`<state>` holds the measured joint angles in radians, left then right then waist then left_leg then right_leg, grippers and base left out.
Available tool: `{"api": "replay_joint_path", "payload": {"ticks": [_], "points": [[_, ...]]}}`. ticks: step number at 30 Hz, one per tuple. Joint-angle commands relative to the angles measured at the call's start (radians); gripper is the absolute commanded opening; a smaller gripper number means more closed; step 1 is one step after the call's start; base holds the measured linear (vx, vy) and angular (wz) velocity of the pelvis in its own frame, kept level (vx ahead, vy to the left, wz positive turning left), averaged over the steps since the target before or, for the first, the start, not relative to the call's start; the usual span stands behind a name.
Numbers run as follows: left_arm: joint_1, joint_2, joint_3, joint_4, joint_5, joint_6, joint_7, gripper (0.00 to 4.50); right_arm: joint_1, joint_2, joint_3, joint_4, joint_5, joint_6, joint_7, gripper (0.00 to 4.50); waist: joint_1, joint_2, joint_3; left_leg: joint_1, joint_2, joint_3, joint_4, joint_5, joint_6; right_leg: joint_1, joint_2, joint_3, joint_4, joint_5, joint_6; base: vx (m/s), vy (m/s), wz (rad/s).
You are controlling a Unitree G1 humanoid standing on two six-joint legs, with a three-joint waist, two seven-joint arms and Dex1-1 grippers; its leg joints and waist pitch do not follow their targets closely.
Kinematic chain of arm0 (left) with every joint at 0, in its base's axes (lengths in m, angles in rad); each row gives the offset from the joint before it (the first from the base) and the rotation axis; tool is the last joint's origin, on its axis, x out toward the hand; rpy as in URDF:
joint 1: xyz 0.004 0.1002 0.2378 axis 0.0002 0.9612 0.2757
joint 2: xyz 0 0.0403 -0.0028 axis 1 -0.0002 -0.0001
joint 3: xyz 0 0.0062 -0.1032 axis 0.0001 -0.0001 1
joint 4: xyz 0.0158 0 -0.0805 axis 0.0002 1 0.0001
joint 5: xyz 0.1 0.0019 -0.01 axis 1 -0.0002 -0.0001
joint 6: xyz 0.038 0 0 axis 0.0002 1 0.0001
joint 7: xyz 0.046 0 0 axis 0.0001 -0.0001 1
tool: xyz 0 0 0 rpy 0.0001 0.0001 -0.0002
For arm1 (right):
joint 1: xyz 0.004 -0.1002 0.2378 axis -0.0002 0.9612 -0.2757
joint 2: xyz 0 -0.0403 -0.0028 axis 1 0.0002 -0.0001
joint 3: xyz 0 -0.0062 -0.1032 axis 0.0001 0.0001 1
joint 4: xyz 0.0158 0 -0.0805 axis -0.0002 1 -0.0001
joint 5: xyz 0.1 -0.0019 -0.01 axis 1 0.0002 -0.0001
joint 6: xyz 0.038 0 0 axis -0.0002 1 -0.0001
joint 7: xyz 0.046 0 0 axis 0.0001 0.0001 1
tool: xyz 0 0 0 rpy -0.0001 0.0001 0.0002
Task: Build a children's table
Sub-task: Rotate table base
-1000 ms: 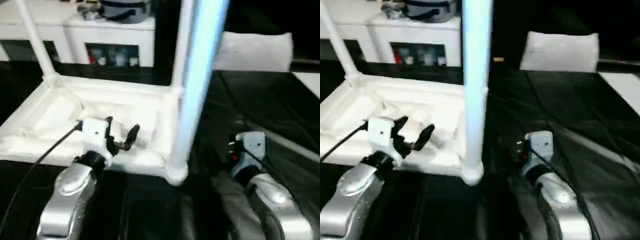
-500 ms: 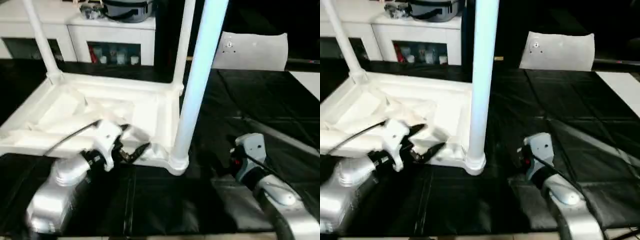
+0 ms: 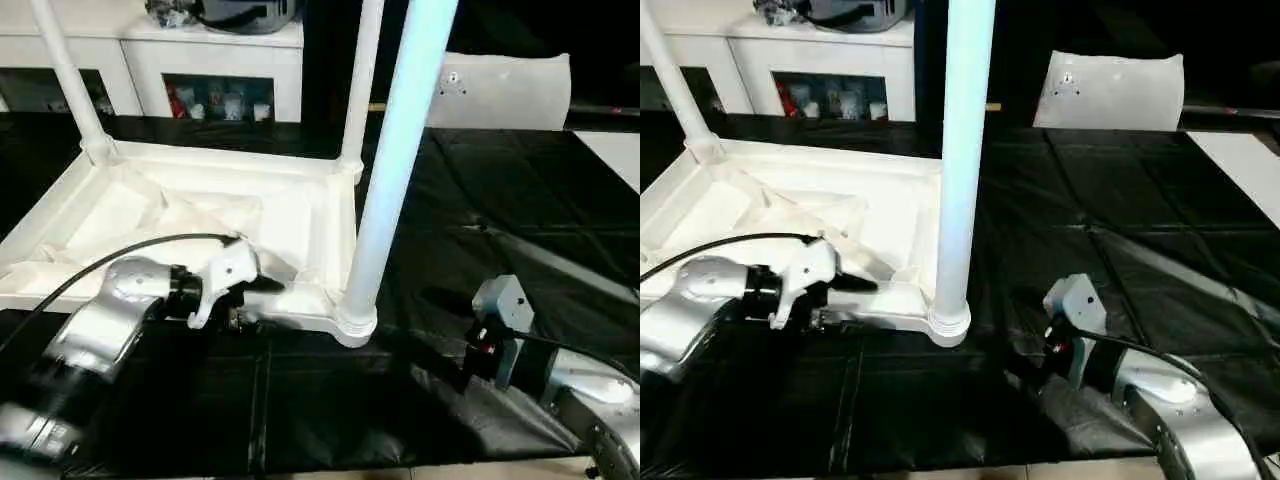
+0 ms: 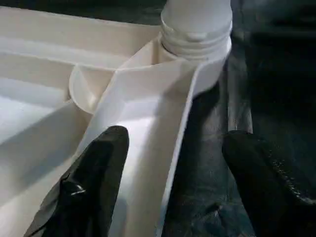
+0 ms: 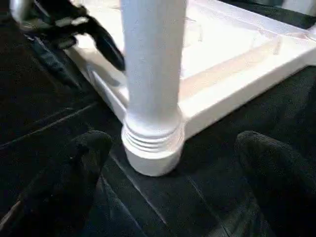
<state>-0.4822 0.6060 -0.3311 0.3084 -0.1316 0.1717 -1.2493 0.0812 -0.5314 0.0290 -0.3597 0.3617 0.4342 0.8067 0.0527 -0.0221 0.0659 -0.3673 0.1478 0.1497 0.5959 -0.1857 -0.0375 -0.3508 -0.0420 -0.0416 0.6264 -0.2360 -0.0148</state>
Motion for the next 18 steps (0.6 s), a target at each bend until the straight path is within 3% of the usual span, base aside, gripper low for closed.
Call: {"api": "replay_joint_path", "payload": {"ticks": [1, 2, 3, 4, 6, 11, 16, 17, 18], "points": [[-0.045, -0.016, -0.023, 0.05, 0.011, -0.026, -0.044, 3.11, -0.013, -0.027, 0.007, -0.018, 0.026, 0.013, 0.034, 4.5, 0.008, 0.011, -0.059, 0.014, 0.085, -0.024, -0.075, -0.183, 0.048, 0.026, -0.118, 0.057, -0.079, -0.077, -0.241, 0.0, 0.0, 0.0], [-0.054, -0.023, -0.027, 0.071, 0.012, -0.035, -0.053, 3.11, -0.012, -0.03, 0.015, -0.017, 0.025, 0.011, 0.04, 4.5, 0.012, 0.015, -0.058, 0.016, 0.086, -0.024, -0.076, -0.197, 0.04, 0.026, -0.119, 0.057, -0.082, -0.089, -0.245, 0.0, 0.0, 0.0], [-0.06, -0.03, -0.03, 0.088, 0.018, -0.043, -0.055, 2.93, -0.013, -0.033, 0.018, -0.011, 0.018, 0.004, 0.043, 4.5, 0.013, 0.013, -0.058, 0.015, 0.087, -0.023, -0.076, -0.201, 0.039, 0.026, -0.119, 0.057, -0.082, -0.094, -0.246, 0.0, 0.0, 0.0], [-0.066, -0.042, -0.034, 0.118, 0.03, -0.068, -0.053, 2.79, -0.013, -0.032, 0.023, -0.001, 0.002, -0.009, 0.044, 4.5, 0.016, 0.024, -0.058, 0.018, 0.089, -0.025, -0.077, -0.212, 0.031, 0.024, -0.119, 0.057, -0.08, -0.095, -0.25, 0.0, 0.0, 0.0], [-0.082, -0.065, -0.037, 0.17, 0.044, -0.103, -0.041, 2.67, -0.013, -0.032, 0.022, 0.01, -0.001, -0.017, 0.046, 4.5, 0.018, 0.025, -0.058, 0.019, 0.089, -0.025, -0.078, -0.239, 0.023, 0.025, -0.119, 0.058, -0.083, -0.119, -0.251, 0.0, 0.0, 0.0], [-0.121, -0.108, -0.047, 0.265, 0.065, -0.154, -0.031, 2.28, -0.001, -0.04, 0.02, -0.001, 0.012, -0.009, 0.054, 4.5, 0.032, 0.013, -0.059, 0.018, 0.091, -0.02, -0.077, -0.218, 0.028, 0.026, -0.124, 0.058, -0.086, -0.144, -0.241, 0.0, 0.0, 0.0], [-0.162, -0.131, -0.064, 0.349, 0.1, -0.201, -0.035, 1.97, 0.002, -0.051, 0.032, 0.001, 0.012, -0.013, 0.063, 4.5, 0.04, 0.013, -0.06, 0.018, 0.094, -0.017, -0.076, -0.202, 0.03, 0.026, -0.125, 0.058, -0.086, -0.136, -0.23, 0.0, 0.0, 0.0], [-0.181, -0.141, -0.071, 0.391, 0.118, -0.226, -0.044, 1.97, 0.001, -0.053, 0.034, 0.006, 0.009, -0.017, 0.067, 4.5, 0.043, 0.023, -0.061, 0.018, 0.094, -0.018, -0.075, -0.202, 0.027, 0.025, -0.127, 0.058, -0.085, -0.132, -0.23, 0.0, 0.0, 0.0], [-0.186, -0.144, -0.072, 0.405, 0.124, -0.234, -0.047, 1.85, 0.0, -0.054, 0.035, 0.007, 0.008, -0.018, 0.068, 4.5, 0.041, 0.017, -0.062, 0.021, 0.095, -0.016, -0.076, -0.206, 0.026, 0.024, -0.124, 0.058, -0.085, -0.122, -0.23, 0.0, 0.0, 0.0]]}}
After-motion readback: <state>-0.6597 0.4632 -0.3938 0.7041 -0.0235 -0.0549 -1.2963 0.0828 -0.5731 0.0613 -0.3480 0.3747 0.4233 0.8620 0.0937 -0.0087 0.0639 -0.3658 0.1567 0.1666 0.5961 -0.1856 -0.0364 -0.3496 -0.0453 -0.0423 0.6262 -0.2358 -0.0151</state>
